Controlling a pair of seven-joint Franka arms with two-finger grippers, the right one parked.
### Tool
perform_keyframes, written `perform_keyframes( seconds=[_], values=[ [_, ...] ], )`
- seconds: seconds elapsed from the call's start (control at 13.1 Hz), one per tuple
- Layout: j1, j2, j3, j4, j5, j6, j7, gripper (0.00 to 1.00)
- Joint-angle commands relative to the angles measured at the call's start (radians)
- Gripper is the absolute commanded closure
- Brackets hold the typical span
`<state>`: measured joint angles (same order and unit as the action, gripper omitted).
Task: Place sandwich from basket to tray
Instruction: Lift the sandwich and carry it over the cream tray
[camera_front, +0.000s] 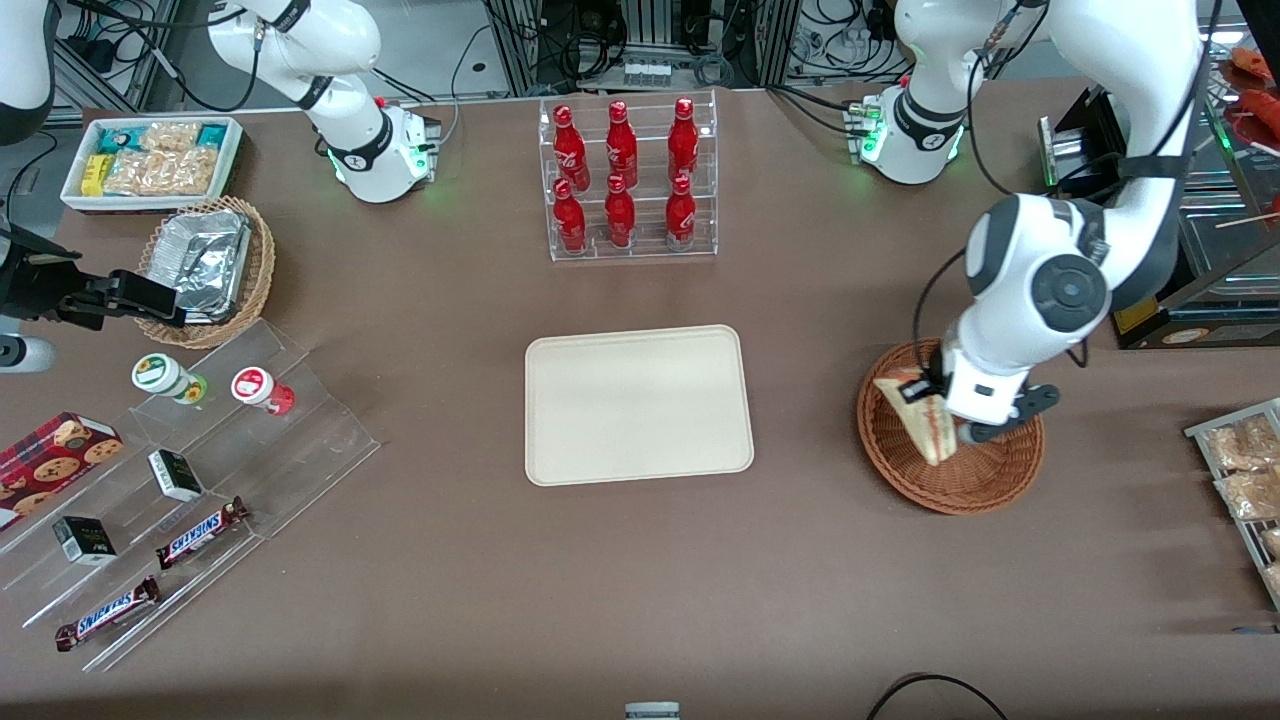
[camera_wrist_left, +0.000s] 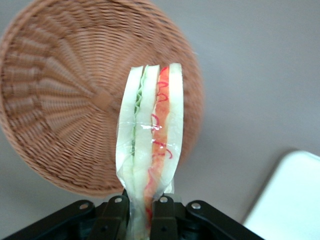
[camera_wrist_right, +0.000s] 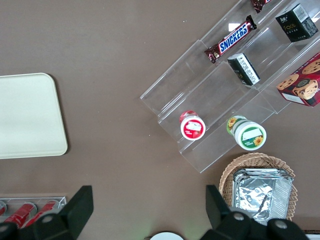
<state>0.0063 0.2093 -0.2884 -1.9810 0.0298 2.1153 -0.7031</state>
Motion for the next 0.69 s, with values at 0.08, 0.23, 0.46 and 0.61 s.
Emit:
perform_keyframes(
  seconds=[0.08, 0.23, 0.46, 0.61],
  values=[
    [-0.073, 0.067, -0.058, 0.111, 0.012, -0.063, 0.013, 1.0],
    [-0.164, 0.142, -0.058, 0.187, 0.012, -0.077, -0.002, 1.0],
    [-0.284, 0.27, -0.057, 0.356, 0.015, -0.138, -0.057, 1.0],
    [-0.357, 0.364, -0.055, 0.474, 0.016, -0.173, -0.096, 1.0]
  ],
)
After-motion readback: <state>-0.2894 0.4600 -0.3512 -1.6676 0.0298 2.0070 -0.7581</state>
